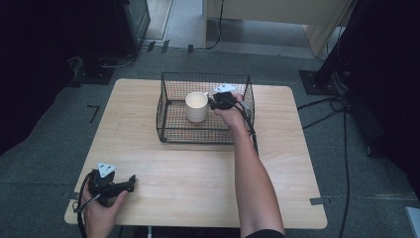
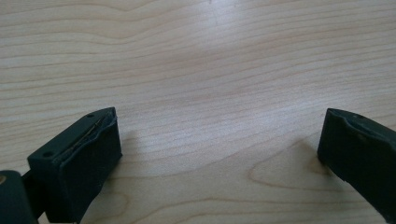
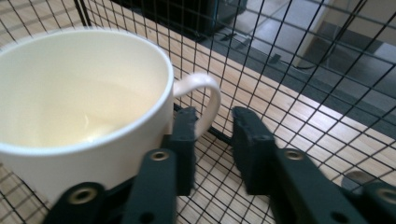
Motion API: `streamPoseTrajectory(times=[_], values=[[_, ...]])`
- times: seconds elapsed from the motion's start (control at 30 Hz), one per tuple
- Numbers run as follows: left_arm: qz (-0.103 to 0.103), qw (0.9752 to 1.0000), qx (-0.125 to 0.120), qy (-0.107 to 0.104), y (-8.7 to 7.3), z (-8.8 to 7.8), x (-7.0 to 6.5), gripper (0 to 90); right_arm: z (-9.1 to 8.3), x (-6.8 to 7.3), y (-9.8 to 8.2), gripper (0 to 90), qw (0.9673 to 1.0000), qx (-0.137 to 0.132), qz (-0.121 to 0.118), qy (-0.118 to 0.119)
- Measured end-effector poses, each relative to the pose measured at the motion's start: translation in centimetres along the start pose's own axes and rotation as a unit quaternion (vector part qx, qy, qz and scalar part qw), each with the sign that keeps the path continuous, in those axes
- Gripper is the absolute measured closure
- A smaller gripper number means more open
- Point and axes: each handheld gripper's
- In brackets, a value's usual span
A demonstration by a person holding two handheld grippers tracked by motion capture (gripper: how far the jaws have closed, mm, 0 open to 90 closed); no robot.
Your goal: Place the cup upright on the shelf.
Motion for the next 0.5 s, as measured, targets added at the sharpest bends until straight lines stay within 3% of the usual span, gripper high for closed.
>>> streamPoseTrajectory(times=[0.1,0.37,0.5], values=[[0.0,1.0,0.0,0.0,0.0,0.0,0.0,0.0,0.0,0.1,0.1,55.8,0.9999,0.002,0.007,-0.015],[0.0,1.0,0.0,0.0,0.0,0.0,0.0,0.0,-0.9,0.3,0.8,37.8,0.9979,-0.03,0.032,-0.047],[0.0,1.0,0.0,0.0,0.0,0.0,0.0,0.0,-1.6,0.5,1.5,30.9,0.997,-0.048,0.045,-0.042]])
Point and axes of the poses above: each handheld gripper's, and its own axes: z roughly forward along the jaws, y roughly out of its top, x roughly to its left, and after that the axes turned 5 degrees about y, right-handed
